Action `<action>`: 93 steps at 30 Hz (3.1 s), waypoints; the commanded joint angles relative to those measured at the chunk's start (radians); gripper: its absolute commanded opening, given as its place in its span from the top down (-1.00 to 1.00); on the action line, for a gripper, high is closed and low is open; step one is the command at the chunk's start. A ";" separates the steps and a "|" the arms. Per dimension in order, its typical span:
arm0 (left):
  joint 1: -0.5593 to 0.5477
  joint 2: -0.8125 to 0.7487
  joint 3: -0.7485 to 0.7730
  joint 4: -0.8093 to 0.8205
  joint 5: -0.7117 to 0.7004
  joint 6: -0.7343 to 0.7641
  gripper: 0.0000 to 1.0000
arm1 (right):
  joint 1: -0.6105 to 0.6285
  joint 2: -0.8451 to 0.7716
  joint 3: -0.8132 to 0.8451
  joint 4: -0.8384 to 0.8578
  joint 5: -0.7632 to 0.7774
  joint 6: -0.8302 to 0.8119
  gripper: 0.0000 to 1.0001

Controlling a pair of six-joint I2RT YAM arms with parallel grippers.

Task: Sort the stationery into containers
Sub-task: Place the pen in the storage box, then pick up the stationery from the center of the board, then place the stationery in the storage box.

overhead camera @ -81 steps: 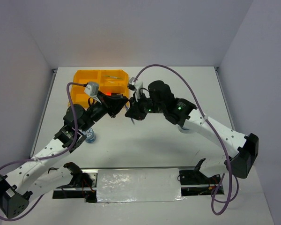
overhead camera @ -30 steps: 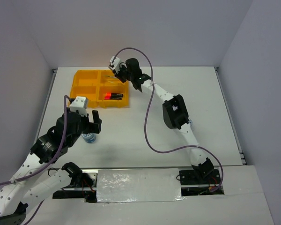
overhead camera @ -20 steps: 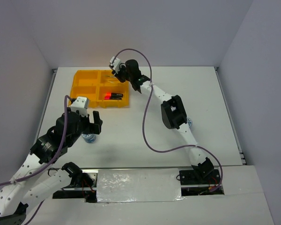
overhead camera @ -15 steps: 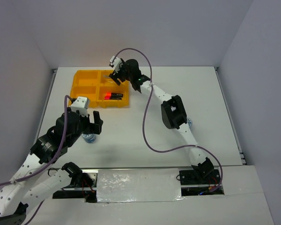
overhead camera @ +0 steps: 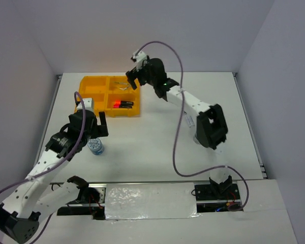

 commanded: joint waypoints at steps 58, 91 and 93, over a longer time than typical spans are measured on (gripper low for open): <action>0.245 0.530 0.475 0.056 -0.153 -0.344 1.00 | 0.191 -0.964 -0.906 -0.207 0.200 0.514 -0.99; 0.534 1.469 1.223 0.300 0.269 -0.164 0.49 | 0.165 -1.039 -0.939 -0.238 0.211 0.504 -0.99; 0.534 1.491 1.236 0.291 0.263 -0.169 0.38 | 0.165 -1.041 -0.940 -0.236 0.211 0.501 -1.00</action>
